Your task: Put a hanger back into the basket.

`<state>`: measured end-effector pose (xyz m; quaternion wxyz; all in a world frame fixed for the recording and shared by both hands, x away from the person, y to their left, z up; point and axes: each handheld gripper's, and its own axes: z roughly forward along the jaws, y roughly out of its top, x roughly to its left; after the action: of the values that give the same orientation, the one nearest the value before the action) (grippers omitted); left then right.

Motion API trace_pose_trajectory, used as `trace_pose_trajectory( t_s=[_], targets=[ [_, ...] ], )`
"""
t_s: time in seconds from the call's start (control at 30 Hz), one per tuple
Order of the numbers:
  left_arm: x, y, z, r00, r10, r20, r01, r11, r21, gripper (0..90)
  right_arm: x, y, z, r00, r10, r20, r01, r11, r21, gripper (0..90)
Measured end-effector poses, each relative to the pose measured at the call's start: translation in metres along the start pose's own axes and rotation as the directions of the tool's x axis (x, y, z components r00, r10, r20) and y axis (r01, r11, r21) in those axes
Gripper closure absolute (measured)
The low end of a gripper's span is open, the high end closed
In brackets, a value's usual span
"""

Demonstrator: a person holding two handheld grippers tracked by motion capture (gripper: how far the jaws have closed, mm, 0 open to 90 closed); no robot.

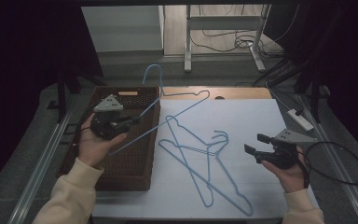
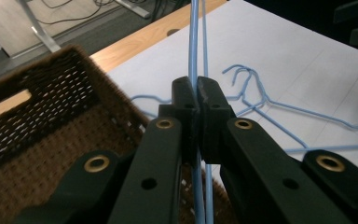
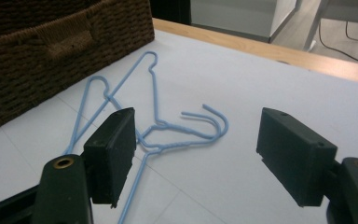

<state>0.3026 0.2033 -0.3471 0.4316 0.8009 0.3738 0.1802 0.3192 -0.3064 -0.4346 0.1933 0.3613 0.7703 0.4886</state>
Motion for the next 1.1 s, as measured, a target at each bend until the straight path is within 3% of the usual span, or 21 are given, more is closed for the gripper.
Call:
trace_pose_trajectory(
  t_s=[0.4, 0.57, 0.83, 1.1],
  targets=[
    [0.023, -0.026, -0.031, 0.9964, -0.056, -0.064, 0.055, 0.9984, -0.014, 87.2, -0.001, -0.015, 0.007, 1.0, 0.0, 0.01, -0.001, 0.999, 0.033, 28.4],
    [0.035, -0.038, -0.042, 0.9912, -0.09, -0.097, 0.088, 0.9959, -0.019, 87.2, 0.0, -0.019, 0.009, 1.0, -0.002, 0.008, 0.002, 0.999, 0.046, 28.5],
    [0.053, -0.053, -0.043, 0.9817, -0.136, -0.133, 0.136, 0.9906, -0.015, 87.2, 0.001, -0.022, 0.012, 1.0, -0.007, 0.005, 0.007, 0.998, 0.063, 28.2],
    [0.06, -0.062, -0.059, 0.9743, -0.162, -0.156, 0.155, 0.9861, -0.061, 87.3, 0.002, -0.023, 0.014, 0.9999, -0.008, 0.006, 0.008, 0.998, 0.068, 28.1]
  ],
)
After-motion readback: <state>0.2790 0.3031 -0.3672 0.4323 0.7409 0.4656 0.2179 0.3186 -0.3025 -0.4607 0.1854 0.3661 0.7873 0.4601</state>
